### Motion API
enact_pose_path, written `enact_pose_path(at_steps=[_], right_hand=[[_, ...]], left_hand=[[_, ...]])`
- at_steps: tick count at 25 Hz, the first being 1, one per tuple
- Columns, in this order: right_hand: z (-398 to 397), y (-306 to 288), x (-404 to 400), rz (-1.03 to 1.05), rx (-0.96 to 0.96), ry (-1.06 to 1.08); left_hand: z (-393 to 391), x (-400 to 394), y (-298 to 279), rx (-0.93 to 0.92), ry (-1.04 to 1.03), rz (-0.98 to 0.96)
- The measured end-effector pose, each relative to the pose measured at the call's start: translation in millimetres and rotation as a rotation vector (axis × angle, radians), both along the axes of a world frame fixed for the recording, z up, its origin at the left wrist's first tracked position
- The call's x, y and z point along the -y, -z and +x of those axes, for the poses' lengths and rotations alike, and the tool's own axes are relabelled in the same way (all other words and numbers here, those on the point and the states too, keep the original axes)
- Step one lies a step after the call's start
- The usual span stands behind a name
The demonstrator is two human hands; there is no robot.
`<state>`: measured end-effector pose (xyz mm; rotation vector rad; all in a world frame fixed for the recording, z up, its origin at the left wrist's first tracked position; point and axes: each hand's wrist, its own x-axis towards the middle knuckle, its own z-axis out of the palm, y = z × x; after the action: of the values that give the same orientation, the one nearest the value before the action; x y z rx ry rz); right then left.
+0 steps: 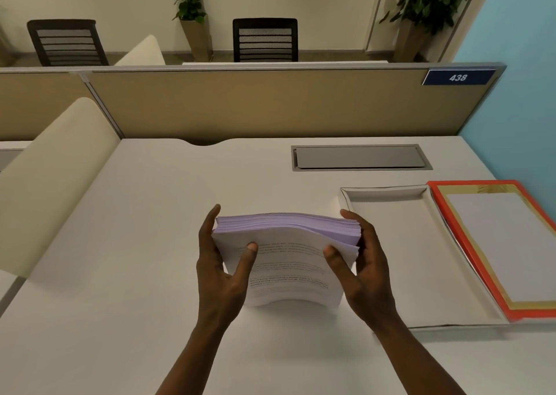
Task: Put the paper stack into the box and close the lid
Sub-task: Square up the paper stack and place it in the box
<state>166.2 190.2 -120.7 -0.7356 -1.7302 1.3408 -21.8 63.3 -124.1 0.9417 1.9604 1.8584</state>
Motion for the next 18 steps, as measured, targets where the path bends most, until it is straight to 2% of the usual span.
enact_pose_path(at_steps=[5, 11, 18], right_hand=[[-6.8, 5.3, -0.8, 0.04, 0.035, 0.084], [-9.1, 19.1, 10.5, -0.043, 0.016, 0.046], [0.8, 41.8, 14.5, -0.053, 0.158, 0.05]], left_hand=[[-0.8, -3.1, 2.1, 0.007, -0.024, -0.014], [-4.1, -3.3, 13.8, 0.073, 0.013, 0.003], [-1.1, 3.7, 36.6, 0.22, 0.044, -0.087]])
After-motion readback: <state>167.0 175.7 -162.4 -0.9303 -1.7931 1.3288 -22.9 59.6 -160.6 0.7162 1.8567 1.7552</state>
